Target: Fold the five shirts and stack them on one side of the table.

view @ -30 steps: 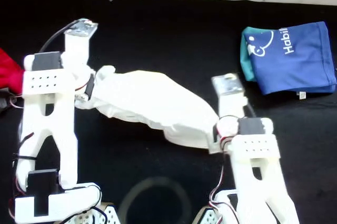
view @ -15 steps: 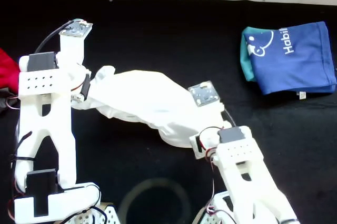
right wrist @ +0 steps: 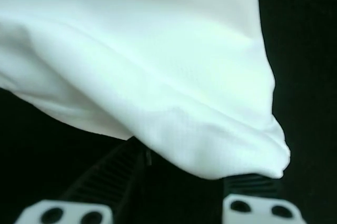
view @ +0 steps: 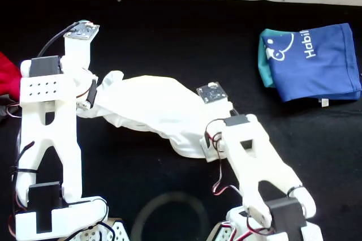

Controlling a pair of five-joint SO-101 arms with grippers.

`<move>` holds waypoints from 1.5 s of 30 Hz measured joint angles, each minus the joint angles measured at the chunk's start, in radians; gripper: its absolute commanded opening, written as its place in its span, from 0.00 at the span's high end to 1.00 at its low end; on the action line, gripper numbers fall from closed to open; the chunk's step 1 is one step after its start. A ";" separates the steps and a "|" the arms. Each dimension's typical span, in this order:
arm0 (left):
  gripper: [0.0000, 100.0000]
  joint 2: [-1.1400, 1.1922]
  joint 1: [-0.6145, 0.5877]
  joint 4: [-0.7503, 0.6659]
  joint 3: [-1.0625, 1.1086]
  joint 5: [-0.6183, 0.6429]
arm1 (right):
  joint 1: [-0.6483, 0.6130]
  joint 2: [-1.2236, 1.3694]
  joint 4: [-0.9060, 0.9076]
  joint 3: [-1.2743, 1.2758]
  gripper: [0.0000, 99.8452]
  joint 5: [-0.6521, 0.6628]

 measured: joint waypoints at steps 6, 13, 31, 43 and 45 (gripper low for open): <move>0.99 0.000 0.000 0.000 0.000 0.000 | 0.015 0.002 0.000 -0.003 0.99 -0.002; 0.99 0.000 0.000 0.000 0.000 0.000 | 0.133 -0.143 0.071 -0.003 0.99 -0.002; 0.99 -0.011 0.219 0.342 -0.092 -0.002 | 0.252 -0.667 0.256 -0.244 0.99 0.031; 0.98 -0.012 0.454 -0.084 0.456 0.104 | 0.377 -0.657 0.265 -0.140 0.99 0.164; 0.95 -0.012 0.468 -0.158 0.502 0.143 | 0.377 -0.655 0.265 -0.132 0.99 0.164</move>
